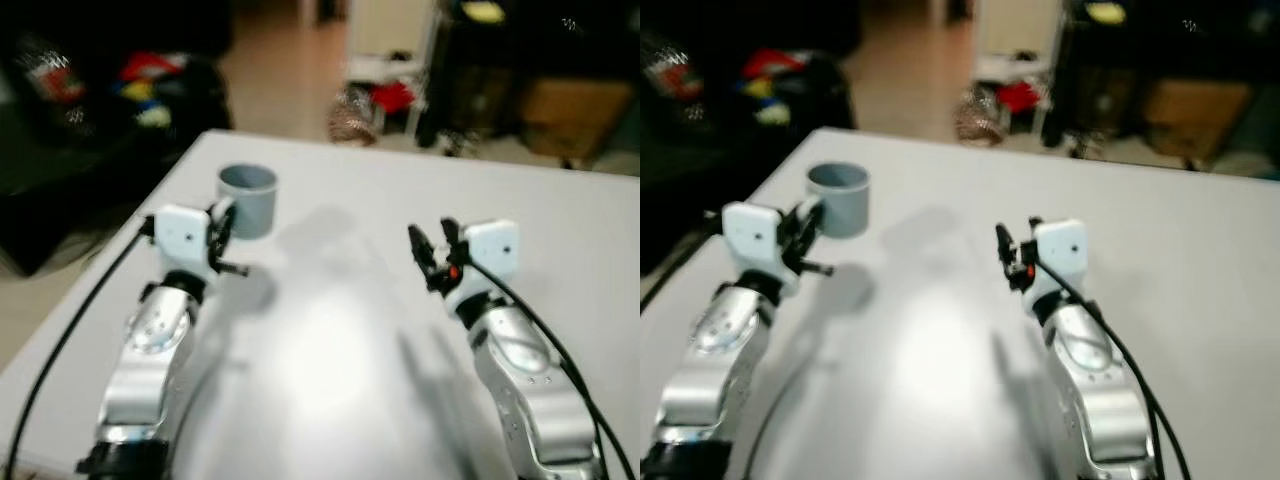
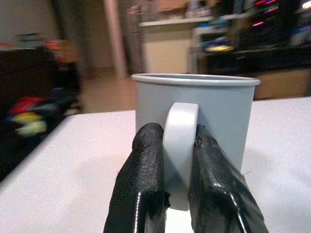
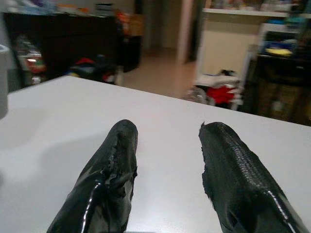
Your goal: Setting the table
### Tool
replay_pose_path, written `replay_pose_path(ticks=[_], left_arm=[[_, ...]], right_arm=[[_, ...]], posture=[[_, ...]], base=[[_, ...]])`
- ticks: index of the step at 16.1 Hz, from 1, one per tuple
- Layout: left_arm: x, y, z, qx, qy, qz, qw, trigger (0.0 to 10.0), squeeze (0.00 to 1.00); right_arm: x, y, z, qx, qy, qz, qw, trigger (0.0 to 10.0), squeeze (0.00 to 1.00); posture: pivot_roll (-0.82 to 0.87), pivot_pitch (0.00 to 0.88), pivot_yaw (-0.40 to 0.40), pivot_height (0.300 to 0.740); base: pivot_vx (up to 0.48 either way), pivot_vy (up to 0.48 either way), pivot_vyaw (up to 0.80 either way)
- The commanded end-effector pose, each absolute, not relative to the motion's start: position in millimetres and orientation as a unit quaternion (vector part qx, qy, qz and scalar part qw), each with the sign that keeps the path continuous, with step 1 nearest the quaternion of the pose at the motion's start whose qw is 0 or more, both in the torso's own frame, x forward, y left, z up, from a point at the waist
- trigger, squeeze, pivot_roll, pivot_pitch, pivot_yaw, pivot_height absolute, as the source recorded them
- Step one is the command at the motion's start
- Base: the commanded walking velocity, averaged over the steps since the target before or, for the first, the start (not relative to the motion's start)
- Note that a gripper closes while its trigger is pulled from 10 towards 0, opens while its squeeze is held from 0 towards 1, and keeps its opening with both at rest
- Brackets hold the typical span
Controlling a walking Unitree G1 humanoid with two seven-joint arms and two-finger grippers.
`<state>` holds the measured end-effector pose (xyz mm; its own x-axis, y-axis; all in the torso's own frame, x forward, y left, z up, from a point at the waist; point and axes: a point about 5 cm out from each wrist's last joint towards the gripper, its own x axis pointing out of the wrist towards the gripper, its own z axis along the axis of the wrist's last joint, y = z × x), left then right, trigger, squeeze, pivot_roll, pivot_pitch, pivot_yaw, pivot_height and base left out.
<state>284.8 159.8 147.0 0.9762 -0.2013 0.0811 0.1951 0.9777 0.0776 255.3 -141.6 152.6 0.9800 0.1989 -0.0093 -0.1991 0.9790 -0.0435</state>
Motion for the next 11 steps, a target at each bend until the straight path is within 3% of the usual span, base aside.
replay_pose_path(ticks=[1,6,11], left_arm=[[287.9,149.8,147.9,0.017,-0.056,-0.124,0.991,10.0,0.00],[303.3,149.5,125.9,-0.024,-0.021,-0.138,0.990,10.0,0.00],[315.0,146.2,101.8,-0.010,0.002,-0.138,0.990,10.0,0.00]], right_arm=[[253.0,-146.9,151.9,-0.024,0.009,0.098,0.995,10.0,0.00],[242.1,-137.1,151.2,-0.050,0.031,0.209,0.976,10.0,0.00],[235.4,-141.9,148.8,-0.080,0.059,0.307,0.946,10.0,0.00]], posture=[[-0.02,0.000,0.030,0.740],[-0.03,0.000,0.046,0.740],[-0.03,0.000,0.042,0.740]], base=[[0.000,0.000,0.00],[0.000,0.000,0.00],[0.000,0.000,0.00]])
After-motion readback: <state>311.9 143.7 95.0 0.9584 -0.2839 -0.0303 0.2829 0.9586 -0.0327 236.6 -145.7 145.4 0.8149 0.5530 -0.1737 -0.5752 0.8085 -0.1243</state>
